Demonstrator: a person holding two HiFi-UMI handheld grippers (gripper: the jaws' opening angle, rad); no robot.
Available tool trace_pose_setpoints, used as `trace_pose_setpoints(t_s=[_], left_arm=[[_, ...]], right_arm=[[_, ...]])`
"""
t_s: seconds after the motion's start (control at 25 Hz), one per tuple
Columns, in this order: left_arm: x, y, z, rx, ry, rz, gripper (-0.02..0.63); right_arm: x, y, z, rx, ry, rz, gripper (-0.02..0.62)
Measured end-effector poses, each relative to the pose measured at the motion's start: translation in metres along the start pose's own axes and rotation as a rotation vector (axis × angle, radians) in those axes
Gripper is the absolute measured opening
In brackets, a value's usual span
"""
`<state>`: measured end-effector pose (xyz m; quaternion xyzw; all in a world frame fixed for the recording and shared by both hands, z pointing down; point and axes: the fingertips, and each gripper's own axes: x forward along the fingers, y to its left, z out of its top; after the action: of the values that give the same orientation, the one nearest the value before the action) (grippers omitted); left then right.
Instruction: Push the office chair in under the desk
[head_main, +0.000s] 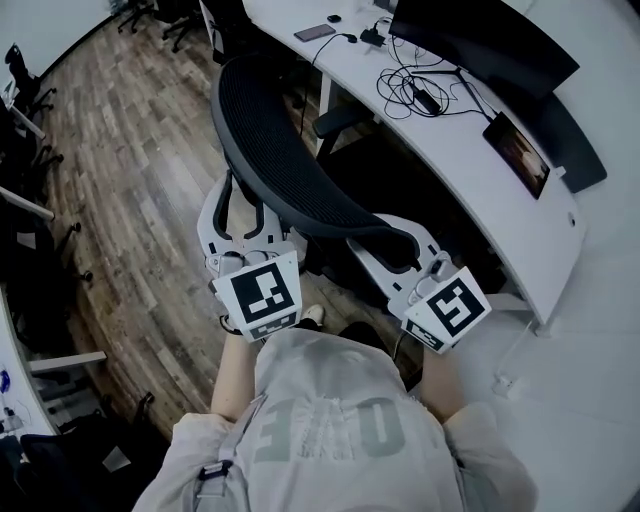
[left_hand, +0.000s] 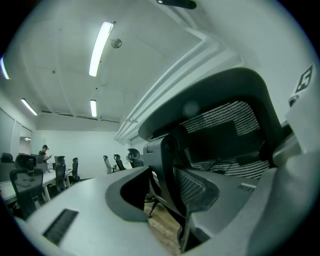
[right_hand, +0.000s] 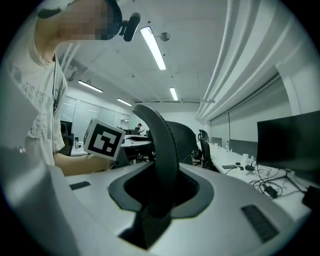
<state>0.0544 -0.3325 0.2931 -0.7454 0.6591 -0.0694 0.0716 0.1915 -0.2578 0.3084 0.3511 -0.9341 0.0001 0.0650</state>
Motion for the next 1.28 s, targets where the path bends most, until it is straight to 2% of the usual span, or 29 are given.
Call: trace_pose_setpoints(t_s=[0.2, 0.48, 0.68, 0.84, 1.28], left_arm=[[0.031, -0.042, 0.006, 0.010, 0.041, 0.015, 0.166], [0.065, -0.100, 0.018, 0.006, 0.037, 0.109, 0.161], [0.082, -0.147, 0.026, -0.005, 0.026, 0.143, 0.161], [0.098, -0.178, 0.033, -0.012, 0.015, 0.157, 0.161], [0.140, -0.244, 0.049, -0.020, 0.011, 0.149, 0.163]], right_arm=[[-0.017, -0.050, -0.006, -0.006, 0.013, 0.005, 0.103], [-0.046, -0.119, -0.014, -0.001, 0.013, 0.062, 0.103], [-0.074, -0.165, -0.019, -0.031, 0.009, 0.096, 0.103], [-0.090, -0.196, -0.023, -0.032, 0.024, 0.129, 0.103], [-0.120, -0.277, -0.027, -0.059, 0.014, 0.111, 0.106]])
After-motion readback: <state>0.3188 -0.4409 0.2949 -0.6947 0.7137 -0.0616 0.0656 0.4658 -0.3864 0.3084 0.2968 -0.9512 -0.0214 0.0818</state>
